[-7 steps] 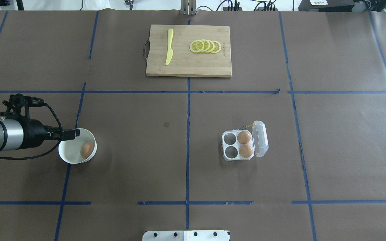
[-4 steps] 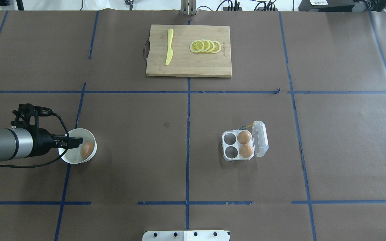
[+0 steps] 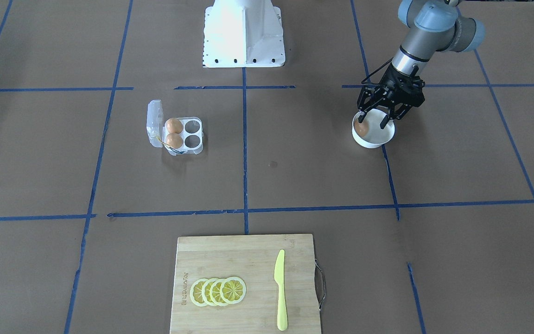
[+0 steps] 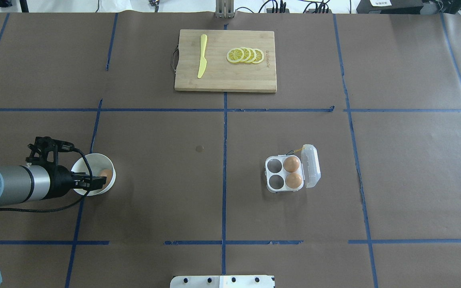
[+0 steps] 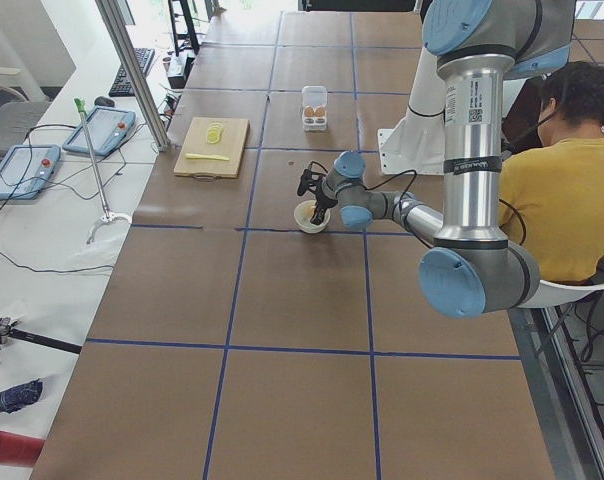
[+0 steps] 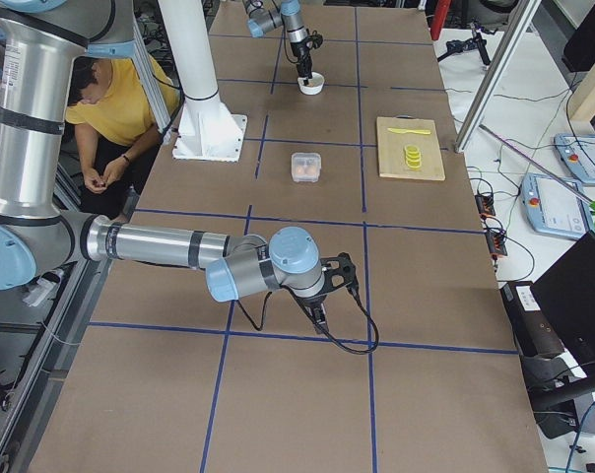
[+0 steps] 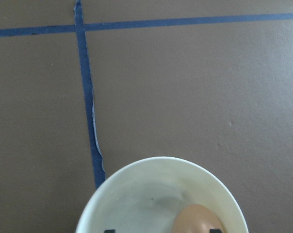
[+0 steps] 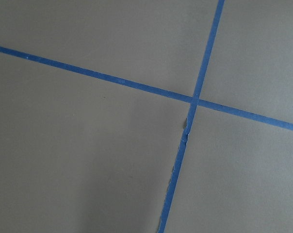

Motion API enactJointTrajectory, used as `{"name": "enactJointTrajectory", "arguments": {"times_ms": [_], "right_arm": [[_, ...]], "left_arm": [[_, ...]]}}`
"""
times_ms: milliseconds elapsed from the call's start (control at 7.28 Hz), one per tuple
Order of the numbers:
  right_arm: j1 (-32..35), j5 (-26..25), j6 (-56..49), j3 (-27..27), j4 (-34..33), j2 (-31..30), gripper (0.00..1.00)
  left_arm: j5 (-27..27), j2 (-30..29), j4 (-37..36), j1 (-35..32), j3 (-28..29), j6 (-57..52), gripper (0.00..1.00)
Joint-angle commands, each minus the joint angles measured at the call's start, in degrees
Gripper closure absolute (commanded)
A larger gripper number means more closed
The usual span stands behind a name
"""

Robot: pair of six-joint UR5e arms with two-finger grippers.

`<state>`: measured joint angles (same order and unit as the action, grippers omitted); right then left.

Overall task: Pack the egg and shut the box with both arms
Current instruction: 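Reach the left gripper down into the white bowl toward the brown egg, then close the left gripper on the brown egg and lift it from the bowl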

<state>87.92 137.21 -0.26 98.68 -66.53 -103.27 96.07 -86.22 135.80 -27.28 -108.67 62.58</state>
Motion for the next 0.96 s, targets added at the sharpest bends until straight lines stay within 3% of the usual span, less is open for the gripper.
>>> {"name": "enactJointTrajectory", "arguments": {"times_ms": [0, 824], "right_arm": [[0.0, 0.0, 0.0, -0.1, 0.0, 0.0, 0.00], [0.0, 0.0, -0.2, -0.6, 0.0, 0.0, 0.00]], "left_arm": [[0.1, -0.8, 0.0, 0.1, 0.4, 0.0, 0.29], [0.0, -3.2, 0.0, 0.1, 3.5, -0.2, 0.29]]}}
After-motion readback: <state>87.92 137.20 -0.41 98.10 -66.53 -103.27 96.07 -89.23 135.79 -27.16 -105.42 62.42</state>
